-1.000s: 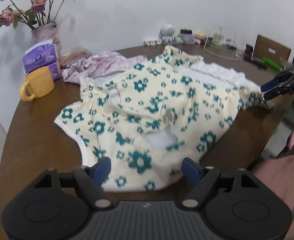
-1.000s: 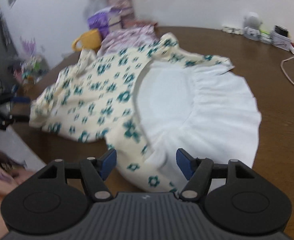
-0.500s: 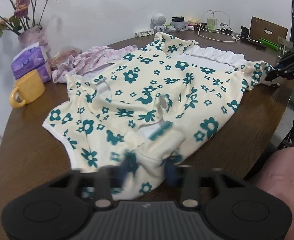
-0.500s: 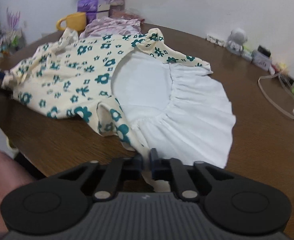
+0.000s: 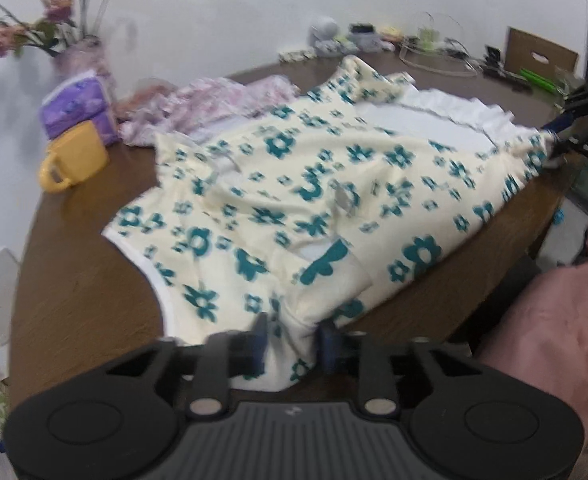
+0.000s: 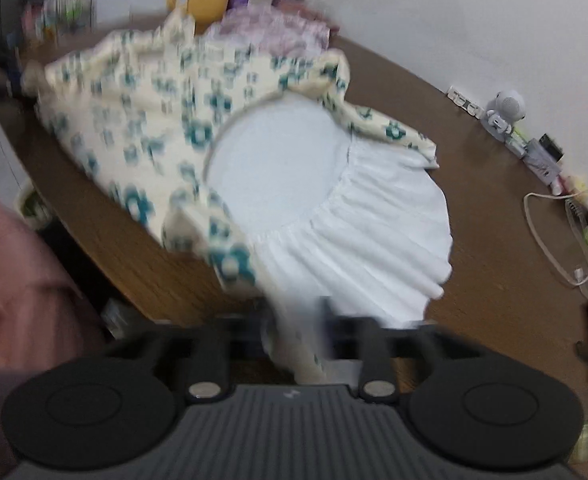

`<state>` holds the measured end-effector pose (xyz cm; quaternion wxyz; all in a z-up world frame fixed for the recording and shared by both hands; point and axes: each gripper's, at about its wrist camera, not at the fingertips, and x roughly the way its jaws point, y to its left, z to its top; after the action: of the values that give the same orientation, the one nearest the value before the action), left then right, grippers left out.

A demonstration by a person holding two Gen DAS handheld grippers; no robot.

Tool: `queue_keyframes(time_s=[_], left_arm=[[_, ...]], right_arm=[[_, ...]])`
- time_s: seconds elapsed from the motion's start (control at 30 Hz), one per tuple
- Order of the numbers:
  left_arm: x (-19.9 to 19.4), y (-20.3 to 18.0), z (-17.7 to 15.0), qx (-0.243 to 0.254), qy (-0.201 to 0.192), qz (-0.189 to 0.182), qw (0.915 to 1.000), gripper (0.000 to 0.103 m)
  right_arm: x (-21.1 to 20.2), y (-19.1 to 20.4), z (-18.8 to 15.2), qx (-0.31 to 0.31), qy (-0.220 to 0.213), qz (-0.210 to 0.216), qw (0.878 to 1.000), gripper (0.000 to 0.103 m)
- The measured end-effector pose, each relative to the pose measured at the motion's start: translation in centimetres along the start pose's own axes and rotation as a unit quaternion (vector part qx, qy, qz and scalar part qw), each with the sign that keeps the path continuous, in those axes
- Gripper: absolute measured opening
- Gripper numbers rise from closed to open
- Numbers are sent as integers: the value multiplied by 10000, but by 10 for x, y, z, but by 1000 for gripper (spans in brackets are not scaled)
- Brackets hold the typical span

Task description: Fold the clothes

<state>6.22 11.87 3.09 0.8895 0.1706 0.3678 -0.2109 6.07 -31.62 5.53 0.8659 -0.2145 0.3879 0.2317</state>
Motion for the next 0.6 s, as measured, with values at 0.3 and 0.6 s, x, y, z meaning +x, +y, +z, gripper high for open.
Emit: queue_keyframes(time_s=[0.3,0.6], left_arm=[[-14,41,29,-1151,-769,380,9896,73],[44,64,42,-1364,-283,653,9881,65]], right_arm=[[16,-62,96,796,-1033,-49,9914,67],[173,-77,179,307,-90,-187,9993,30]])
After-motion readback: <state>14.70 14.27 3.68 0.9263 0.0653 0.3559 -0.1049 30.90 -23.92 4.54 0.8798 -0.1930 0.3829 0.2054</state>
